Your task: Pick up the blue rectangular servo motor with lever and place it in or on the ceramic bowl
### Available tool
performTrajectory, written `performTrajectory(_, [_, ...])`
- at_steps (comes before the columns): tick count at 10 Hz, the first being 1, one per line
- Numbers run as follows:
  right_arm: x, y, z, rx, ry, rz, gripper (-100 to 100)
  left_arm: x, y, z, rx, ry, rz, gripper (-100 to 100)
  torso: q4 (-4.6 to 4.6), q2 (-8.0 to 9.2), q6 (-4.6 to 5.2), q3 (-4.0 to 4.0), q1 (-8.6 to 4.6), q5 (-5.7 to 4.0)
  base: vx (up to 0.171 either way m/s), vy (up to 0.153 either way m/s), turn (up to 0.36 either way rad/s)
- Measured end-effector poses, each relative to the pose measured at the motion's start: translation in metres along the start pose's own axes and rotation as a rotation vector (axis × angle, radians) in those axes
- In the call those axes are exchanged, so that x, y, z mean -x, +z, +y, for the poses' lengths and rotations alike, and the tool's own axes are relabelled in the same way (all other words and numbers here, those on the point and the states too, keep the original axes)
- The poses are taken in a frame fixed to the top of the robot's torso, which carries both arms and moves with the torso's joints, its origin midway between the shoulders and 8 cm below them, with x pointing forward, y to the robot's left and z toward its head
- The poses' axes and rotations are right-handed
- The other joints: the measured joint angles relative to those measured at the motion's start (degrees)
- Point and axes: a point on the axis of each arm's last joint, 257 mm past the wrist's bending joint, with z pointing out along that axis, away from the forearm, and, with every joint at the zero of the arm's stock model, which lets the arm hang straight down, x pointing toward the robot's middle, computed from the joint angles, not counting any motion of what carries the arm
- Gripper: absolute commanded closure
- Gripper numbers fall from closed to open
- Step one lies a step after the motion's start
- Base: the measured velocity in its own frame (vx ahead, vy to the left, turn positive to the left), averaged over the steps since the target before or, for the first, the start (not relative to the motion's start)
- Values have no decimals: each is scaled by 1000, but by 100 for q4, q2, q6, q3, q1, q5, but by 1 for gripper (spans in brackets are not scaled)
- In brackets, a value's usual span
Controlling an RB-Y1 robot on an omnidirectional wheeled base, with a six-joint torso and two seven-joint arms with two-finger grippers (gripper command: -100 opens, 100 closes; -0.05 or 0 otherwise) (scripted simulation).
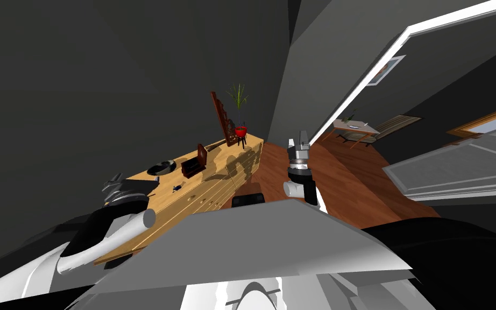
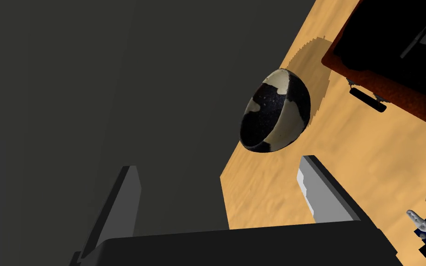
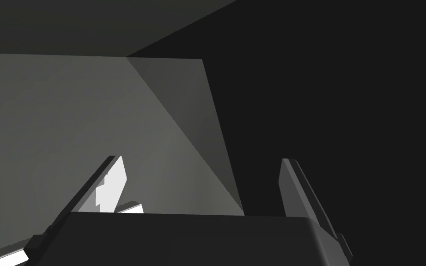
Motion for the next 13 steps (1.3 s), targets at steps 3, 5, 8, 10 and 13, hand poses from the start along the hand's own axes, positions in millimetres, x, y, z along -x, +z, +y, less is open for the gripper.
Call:
performTrajectory(3, [0,0,0,0,0,0,0,35,-1,8,43,-74,-96,-100,-1,-4,1,-2,-4,0,61,-38,-26])
performTrajectory(5, [0,0,0,0,0,0,0,56,-8,13,69,-121,-156,-100,0,-1,0,0,1,0,56,-26,-27])
performTrajectory(8, [0,0,0,0,0,0,0,86,-12,19,103,-189,-237,-100,-1,-4,0,-2,5,1,70,-28,-31])
performTrajectory(10, [0,0,0,0,0,0,0,113,-25,30,133,-258,-318,-100,-3,-13,-1,-7,-1,0,89,-31,-27])
performTrajectory(13, [0,0,0,0,0,0,0,142,-34,40,165,-329,-401,-100,0,1,0,0,2,0,55,-28,-26])
